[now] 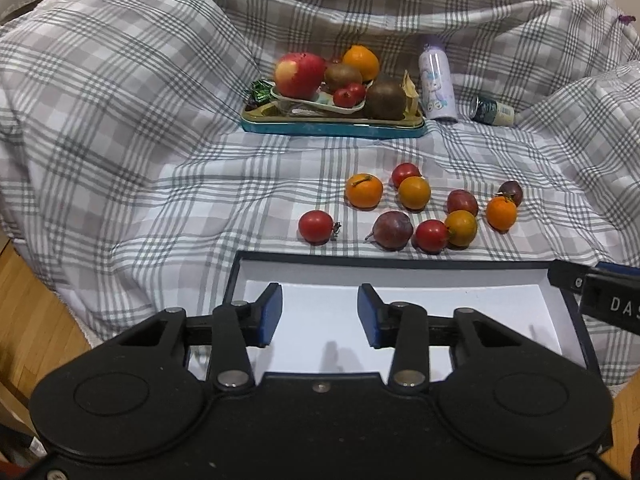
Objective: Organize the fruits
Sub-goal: 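Move left gripper to the red tomato while right gripper approaches the leafy tangerine, then close left gripper on the red tomato while right gripper closes on the tangerine, then carry both fruits into the white box and open both grippers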
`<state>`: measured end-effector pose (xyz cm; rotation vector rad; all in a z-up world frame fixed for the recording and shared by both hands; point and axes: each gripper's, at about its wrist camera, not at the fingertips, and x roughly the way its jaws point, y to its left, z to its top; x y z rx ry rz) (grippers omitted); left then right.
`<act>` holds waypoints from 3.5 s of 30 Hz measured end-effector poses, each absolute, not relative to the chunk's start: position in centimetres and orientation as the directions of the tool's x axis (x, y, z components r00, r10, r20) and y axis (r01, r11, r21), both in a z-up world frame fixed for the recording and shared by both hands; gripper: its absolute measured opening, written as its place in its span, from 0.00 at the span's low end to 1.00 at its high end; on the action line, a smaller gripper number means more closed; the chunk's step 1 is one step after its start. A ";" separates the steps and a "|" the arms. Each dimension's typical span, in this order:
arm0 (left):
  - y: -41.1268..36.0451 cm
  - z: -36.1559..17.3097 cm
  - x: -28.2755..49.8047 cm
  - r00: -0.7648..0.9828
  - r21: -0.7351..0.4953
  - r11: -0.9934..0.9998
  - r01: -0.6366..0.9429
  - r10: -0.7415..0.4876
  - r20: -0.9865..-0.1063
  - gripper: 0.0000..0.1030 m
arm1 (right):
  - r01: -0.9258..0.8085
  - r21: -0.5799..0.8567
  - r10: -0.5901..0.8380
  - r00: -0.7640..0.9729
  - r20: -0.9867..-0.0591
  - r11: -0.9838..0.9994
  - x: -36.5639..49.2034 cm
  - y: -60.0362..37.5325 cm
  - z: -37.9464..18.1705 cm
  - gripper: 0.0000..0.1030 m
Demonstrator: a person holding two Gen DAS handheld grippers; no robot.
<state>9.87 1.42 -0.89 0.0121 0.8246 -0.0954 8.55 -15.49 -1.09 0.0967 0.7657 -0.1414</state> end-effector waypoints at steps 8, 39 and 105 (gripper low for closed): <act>0.3 -2.0 14.6 0.630 0.013 0.994 0.106 -0.057 -0.774 0.48 | 0.208 0.034 -0.123 0.696 -0.708 0.978 14.3 -17.3 -2.8 0.47; -0.1 -7.1 23.9 0.486 0.004 0.994 0.107 -0.049 -0.873 0.49 | 0.254 0.008 -0.144 0.575 -0.805 0.967 26.3 -20.8 -9.7 0.53; 2.2 -4.5 8.9 0.446 -0.021 0.992 0.122 -0.074 -0.892 0.40 | 0.101 0.022 -0.027 0.453 -0.891 0.995 6.4 -15.1 -7.0 0.41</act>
